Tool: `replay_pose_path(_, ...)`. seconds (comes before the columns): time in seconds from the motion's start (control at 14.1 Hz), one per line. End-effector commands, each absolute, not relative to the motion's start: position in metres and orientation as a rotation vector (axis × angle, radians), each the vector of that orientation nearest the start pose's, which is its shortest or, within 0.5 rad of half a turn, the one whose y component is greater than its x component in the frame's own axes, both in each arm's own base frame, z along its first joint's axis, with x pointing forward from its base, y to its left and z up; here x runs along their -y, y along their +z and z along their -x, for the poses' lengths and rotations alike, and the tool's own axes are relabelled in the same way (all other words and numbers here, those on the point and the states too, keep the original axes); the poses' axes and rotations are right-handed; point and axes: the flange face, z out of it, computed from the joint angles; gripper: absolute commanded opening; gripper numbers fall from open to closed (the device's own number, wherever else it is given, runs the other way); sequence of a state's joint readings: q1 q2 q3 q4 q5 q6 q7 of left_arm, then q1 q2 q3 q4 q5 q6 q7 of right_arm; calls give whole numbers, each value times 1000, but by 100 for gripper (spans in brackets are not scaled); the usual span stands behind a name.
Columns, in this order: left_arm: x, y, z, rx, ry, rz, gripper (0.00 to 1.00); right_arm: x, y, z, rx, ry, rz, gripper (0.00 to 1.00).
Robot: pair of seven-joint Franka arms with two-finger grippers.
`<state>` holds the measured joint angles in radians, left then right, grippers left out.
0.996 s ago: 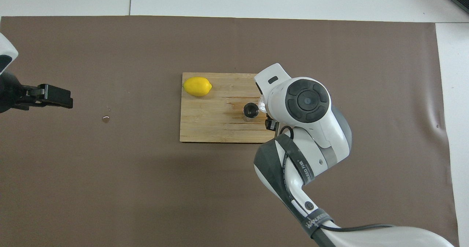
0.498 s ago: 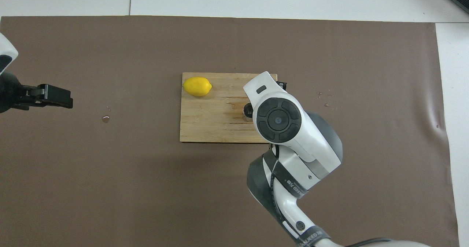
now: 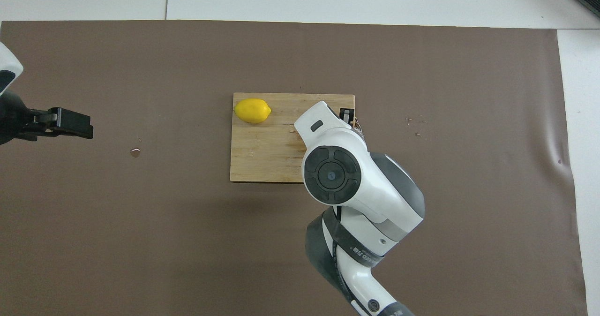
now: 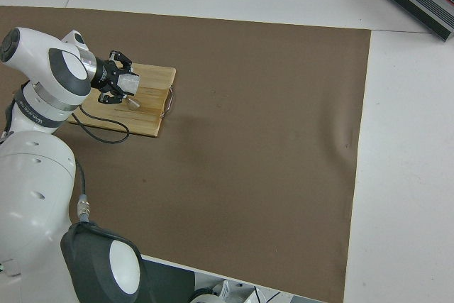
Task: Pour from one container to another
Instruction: 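Tilt the white cup with the right gripper above the metal cup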
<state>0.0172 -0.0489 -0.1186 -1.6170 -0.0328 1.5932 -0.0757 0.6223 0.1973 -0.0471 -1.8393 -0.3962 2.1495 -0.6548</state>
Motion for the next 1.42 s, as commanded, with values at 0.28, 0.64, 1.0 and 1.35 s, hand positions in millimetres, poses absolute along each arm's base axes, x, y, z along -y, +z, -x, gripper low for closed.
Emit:
replay_pose_path(0.28, 58, 632, -529, -20, -38, 3177, 100, -330, 441, -525, 2334, -191, 2651, 37)
replay_pose_path(0.64, 58, 632, -529, -23, -38, 3177, 100, -330, 438, -526, 2340, -186, 2648, 37)
replay_pose_path(1.0, 58, 631, -530, -23, -36, 3177, 100, -332, 434, -527, 2345, -202, 2639, 37)
replay_pose_path(1.35, 58, 632, -529, -23, -38, 3177, 100, -332, 433, -530, 2329, -229, 2644, 37)
